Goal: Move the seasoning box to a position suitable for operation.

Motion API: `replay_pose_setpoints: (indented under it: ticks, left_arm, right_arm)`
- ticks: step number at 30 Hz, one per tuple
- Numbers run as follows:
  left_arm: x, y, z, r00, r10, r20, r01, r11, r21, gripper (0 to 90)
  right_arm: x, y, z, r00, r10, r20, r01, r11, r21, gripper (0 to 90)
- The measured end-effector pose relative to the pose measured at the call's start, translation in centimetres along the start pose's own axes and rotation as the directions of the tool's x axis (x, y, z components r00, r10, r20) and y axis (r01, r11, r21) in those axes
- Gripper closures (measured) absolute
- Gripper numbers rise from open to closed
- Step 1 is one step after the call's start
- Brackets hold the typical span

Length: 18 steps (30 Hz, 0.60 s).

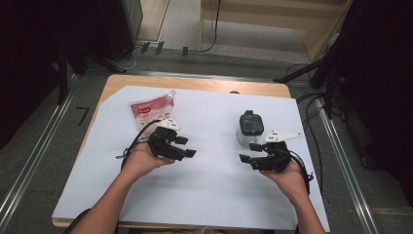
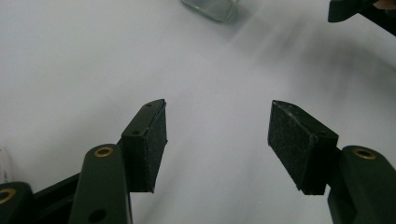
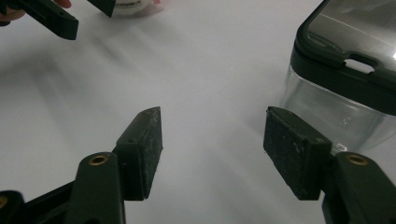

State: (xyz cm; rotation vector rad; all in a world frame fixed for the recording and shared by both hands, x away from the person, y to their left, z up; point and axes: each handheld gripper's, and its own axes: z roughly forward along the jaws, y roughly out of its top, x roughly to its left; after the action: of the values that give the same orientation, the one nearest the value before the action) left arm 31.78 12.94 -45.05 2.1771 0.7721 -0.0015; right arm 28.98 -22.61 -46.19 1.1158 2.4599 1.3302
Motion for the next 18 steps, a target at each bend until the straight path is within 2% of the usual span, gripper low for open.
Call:
replay_pose_setpoints:
  ticks: [3, 5, 8, 9, 10, 16, 18]
  left_arm:
    - [0.1, 0.0, -0.3, 1.0, 0.0, -0.003, 0.0, 1.0, -0.009, 38.5]
    - [0.2, 0.0, -0.5, 0.9999, 0.001, 0.012, -0.001, 0.9998, -0.017, 38.1]
    - [0.1, 0.0, -1.2, 0.998, -0.029, 0.057, 0.029, 0.9996, 0.005, 40.4]
    - [0.0, 0.0, -1.3, 0.9979, -0.02, 0.062, 0.02, 0.9998, 0.0, 42.2]
    - [-0.2, -0.1, -1.5, 0.9983, 0.009, 0.058, -0.009, 0.9999, -0.007, 43.8]
    - [-0.3, -0.1, -1.5, 0.9975, 0.027, 0.066, -0.026, 0.9996, -0.005, 48.2]
    - [-0.2, -0.1, -1.6, 0.9977, 0.039, 0.056, -0.037, 0.9989, -0.028, 48.1]
  right_arm:
    - [-0.1, 0.1, -0.1, 0.9998, 0.022, 0.002, -0.022, 1.0, -0.007, 38.0]
    - [-0.3, 0.2, -0.1, 0.9998, 0.021, 0.005, -0.021, 1.0, -0.013, 38.0]
    - [-0.4, 0.2, -0.1, 0.9992, 0.032, 0.023, -0.032, 0.999, -0.004, 41.4]
    - [-0.5, 0.2, -0.2, 0.9984, 0.049, 0.026, -0.049, 0.999, -0.004, 41.3]
    - [-0.6, 0.2, -0.2, 0.9979, 0.06, 0.025, -0.06, 0.998, -0.002, 40.9]
    - [-0.5, 0.3, -0.3, 0.9975, 0.064, 0.03, -0.064, 0.998, -0.01, 38.9]
    - [-0.5, 0.2, -0.3, 0.9974, 0.063, 0.034, -0.063, 0.998, -0.005, 38.4]
